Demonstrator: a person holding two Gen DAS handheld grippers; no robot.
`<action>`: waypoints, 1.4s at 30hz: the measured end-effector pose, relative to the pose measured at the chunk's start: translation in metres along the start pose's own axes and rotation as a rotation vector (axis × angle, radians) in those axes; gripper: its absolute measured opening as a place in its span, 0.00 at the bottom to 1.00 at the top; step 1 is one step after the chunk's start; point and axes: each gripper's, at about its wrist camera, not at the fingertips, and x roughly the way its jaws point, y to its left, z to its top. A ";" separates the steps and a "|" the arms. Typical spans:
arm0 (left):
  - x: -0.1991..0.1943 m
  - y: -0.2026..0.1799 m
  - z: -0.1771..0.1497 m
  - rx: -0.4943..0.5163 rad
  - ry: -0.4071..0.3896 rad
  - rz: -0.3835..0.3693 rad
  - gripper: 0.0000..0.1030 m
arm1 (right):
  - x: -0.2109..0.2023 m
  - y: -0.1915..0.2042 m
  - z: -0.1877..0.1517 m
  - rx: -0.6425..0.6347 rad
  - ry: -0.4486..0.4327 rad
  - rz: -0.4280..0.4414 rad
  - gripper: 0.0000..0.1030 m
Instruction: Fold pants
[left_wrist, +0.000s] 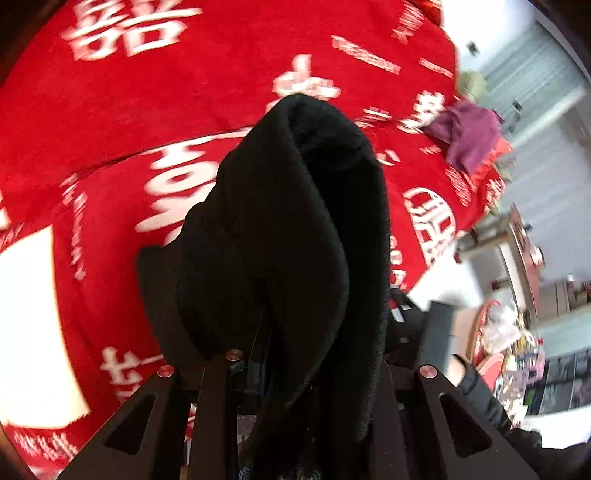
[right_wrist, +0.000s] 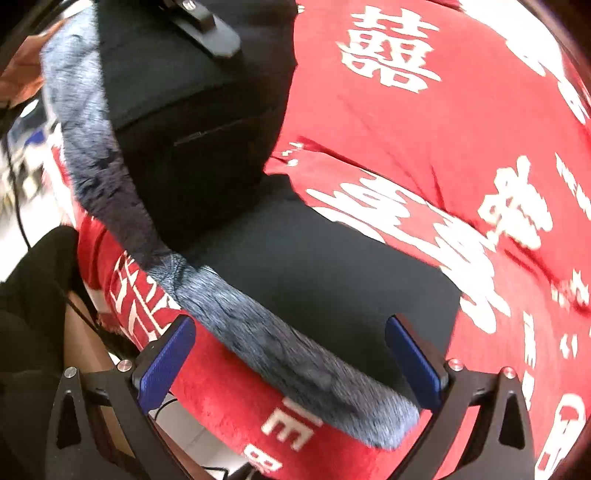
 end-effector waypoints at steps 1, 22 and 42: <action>0.006 -0.011 0.004 0.010 0.009 -0.007 0.22 | -0.002 -0.003 -0.004 0.009 -0.005 -0.005 0.99; 0.147 -0.035 0.035 -0.053 0.164 -0.016 0.57 | -0.023 -0.086 -0.066 0.450 -0.123 0.174 0.99; 0.121 0.083 -0.064 -0.240 0.051 -0.009 0.84 | 0.035 -0.119 -0.033 0.630 -0.045 0.322 0.84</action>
